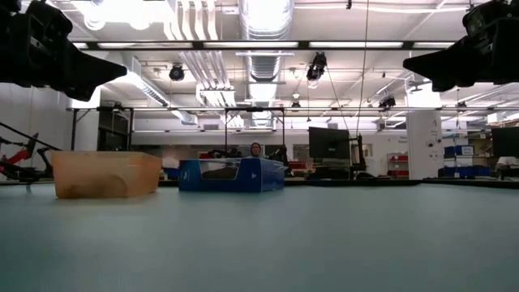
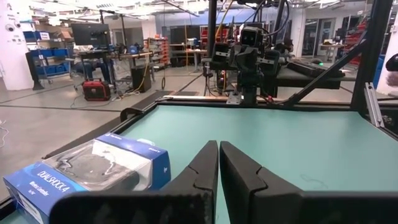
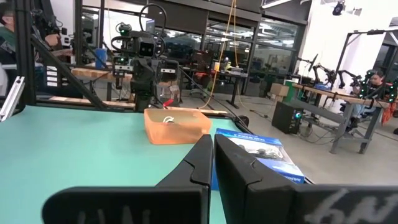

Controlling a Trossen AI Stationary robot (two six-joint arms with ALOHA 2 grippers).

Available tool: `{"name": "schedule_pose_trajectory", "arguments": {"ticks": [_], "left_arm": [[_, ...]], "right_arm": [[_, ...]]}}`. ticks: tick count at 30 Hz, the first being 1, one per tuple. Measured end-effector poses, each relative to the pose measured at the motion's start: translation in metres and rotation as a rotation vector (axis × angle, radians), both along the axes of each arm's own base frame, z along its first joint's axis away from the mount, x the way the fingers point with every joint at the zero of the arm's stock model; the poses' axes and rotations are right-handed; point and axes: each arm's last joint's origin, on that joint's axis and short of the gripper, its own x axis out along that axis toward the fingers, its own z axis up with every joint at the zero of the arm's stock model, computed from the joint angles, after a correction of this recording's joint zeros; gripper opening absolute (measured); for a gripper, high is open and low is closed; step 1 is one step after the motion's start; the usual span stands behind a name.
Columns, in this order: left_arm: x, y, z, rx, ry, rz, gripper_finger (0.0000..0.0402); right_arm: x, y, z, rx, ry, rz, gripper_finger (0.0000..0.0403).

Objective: Pick and place USB-C Cables
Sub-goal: Return to Home Position

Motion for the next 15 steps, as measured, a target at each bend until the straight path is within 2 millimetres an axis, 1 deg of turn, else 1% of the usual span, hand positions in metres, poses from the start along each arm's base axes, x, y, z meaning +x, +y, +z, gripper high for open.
{"name": "schedule_pose_trajectory", "arguments": {"ticks": [15], "left_arm": [[0.0004,-0.0001,-0.0005,0.002,0.006,0.000,0.0000]], "right_arm": [[0.0000,0.0000,0.0000,0.000,0.000,0.000,0.0009]]}}
